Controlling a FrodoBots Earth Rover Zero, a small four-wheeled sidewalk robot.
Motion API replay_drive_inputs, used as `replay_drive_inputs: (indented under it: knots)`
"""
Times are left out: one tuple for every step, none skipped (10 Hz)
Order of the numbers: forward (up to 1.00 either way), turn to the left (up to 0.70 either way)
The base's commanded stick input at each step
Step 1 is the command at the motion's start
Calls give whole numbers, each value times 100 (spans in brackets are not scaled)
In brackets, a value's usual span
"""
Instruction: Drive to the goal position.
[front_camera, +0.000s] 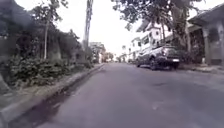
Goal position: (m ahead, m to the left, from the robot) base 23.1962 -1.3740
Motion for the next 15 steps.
replay_drive_inputs:
  knots:
    - [100, 0]
    - [100, 0]
    - [100, 0]
    - [100, 0]
    - [100, 0]
    - [100, 0]
    - [100, 0]
    - [100, 0]
    - [100, 0]
    - [100, 0]
    - [100, -5]
    - [100, -25]
    - [100, -28]
    - [100, 0]
    - [100, 0]
